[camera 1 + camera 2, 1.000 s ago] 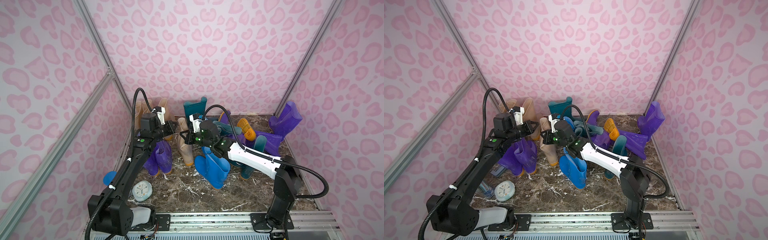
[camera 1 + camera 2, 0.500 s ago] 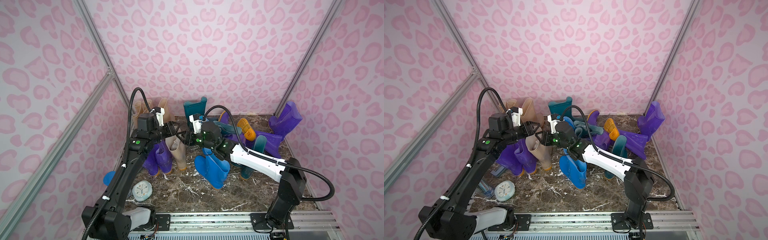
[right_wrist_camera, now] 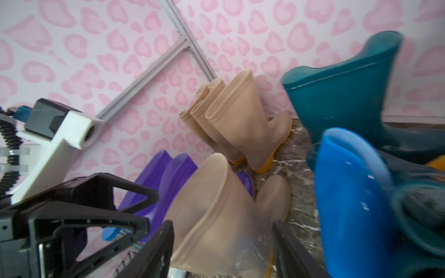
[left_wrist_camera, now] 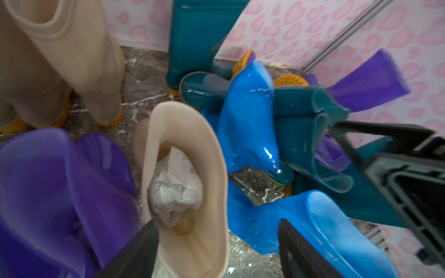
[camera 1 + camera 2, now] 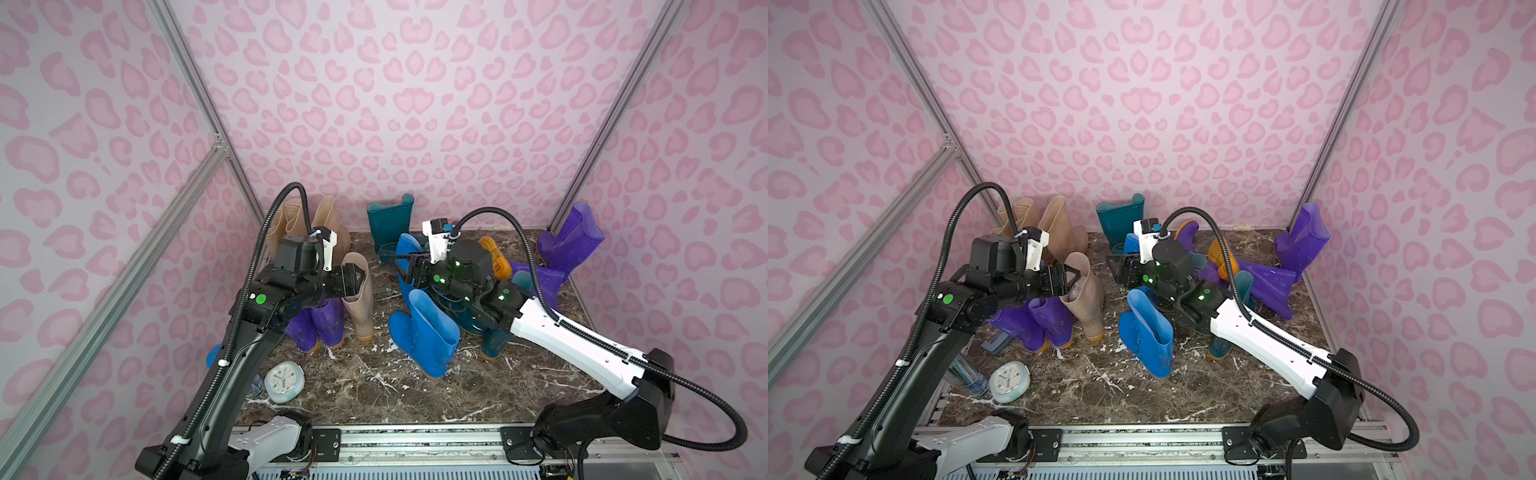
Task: Match and arrange rain boots in pairs
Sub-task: Pair a pair of rain boots at the corner of the board.
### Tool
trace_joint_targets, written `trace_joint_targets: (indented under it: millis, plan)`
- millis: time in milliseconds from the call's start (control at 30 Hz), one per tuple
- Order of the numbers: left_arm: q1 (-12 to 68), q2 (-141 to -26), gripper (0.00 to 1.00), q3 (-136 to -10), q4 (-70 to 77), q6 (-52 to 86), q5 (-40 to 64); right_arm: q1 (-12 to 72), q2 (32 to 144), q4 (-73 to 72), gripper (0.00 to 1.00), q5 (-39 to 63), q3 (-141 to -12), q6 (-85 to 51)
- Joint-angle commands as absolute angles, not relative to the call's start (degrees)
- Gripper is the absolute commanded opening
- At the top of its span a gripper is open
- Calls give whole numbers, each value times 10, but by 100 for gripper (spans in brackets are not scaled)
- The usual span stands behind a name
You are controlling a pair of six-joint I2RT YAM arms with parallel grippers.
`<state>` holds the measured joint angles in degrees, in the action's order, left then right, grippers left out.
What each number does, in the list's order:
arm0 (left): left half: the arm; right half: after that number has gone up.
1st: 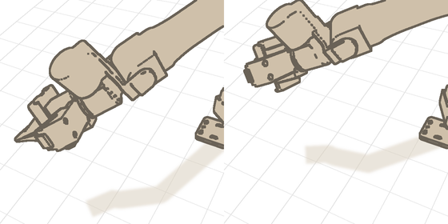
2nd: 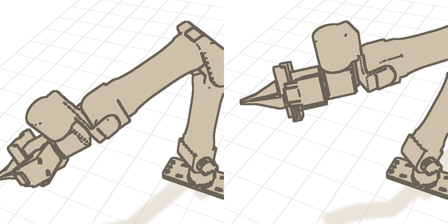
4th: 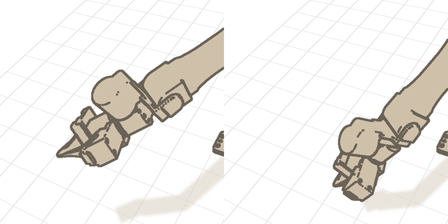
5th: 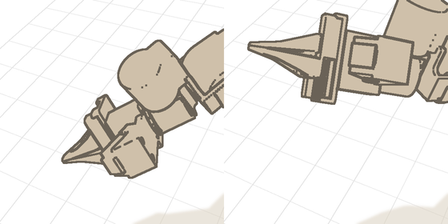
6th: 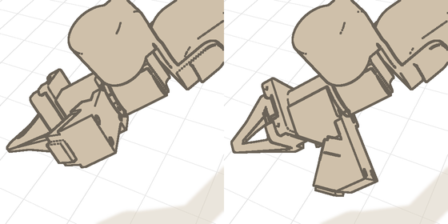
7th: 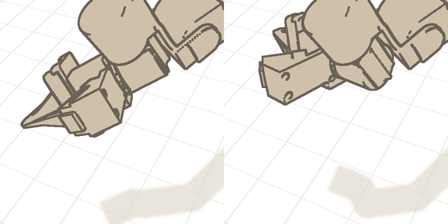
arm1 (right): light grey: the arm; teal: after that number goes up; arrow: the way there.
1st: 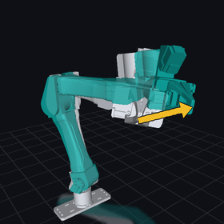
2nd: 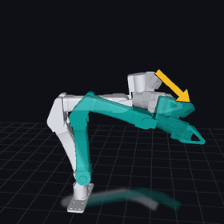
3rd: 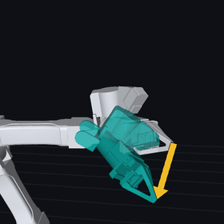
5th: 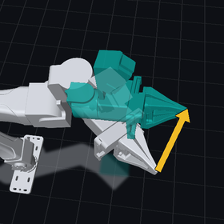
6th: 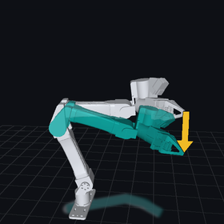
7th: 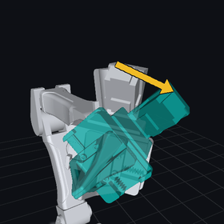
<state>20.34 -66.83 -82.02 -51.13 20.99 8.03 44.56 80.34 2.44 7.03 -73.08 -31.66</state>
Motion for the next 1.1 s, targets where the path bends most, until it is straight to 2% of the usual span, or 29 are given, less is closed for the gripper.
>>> trace_joint_targets:
  millis: [0, 233, 333, 467, 667, 1067]
  plan:
    - [211, -686, 79, -849, -563, 195, 29, 413, 769, 30, 69, 64, -695, -283]
    - [231, -758, 82, -933, -616, 164, -21, 361, 720, 31, 84, 31, -662, -227]
    - [236, -778, 83, -950, -629, 157, -38, 330, 697, -20, 98, 55, -623, -259]
    - [245, -804, 89, -973, -651, 153, -38, 270, 673, -93, 98, 130, -566, -309]
    - [258, -825, 93, -993, -676, 146, -57, 266, 664, -64, 96, 91, -566, -267]
    - [272, -866, 92, -1013, -705, 148, -87, 266, 670, -63, 96, 111, -560, -272]
